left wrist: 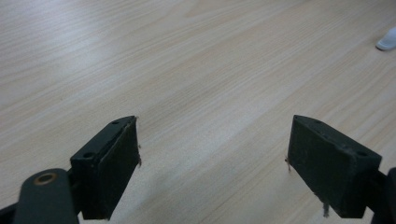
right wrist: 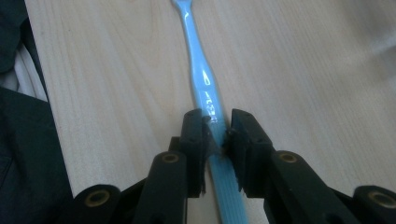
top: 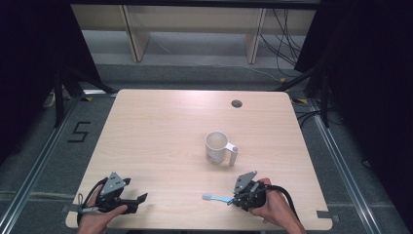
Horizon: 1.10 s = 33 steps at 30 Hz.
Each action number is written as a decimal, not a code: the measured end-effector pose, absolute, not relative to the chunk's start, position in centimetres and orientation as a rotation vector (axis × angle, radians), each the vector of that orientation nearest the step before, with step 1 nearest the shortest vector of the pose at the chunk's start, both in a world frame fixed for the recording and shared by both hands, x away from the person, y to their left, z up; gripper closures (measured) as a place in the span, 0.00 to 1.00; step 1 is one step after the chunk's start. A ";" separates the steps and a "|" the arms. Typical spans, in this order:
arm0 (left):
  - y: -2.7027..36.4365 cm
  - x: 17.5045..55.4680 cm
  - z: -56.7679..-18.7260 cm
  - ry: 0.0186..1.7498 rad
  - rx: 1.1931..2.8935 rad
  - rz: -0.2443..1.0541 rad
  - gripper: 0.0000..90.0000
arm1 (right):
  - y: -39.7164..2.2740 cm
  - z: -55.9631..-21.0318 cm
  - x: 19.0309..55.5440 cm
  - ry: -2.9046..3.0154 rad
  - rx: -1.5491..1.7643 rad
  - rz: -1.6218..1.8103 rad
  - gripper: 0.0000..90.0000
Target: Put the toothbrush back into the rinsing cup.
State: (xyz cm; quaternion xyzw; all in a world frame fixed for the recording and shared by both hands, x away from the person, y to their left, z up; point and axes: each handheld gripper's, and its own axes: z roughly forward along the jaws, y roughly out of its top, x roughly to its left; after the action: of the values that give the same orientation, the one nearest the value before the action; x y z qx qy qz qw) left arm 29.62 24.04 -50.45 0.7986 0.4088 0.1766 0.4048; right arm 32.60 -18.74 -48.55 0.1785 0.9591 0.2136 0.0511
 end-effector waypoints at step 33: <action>24.2 29.7 -50.3 1.017 2.050 0.445 0.18 | -16.1 -47.4 33.7 3.040 0.597 0.252 0.87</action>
State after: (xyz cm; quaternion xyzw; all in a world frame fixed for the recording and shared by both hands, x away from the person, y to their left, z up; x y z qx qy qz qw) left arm 29.69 24.18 -50.27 0.8082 0.4009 0.1753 0.3941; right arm 33.68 -16.10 -47.39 0.1920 0.9779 0.0812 0.0165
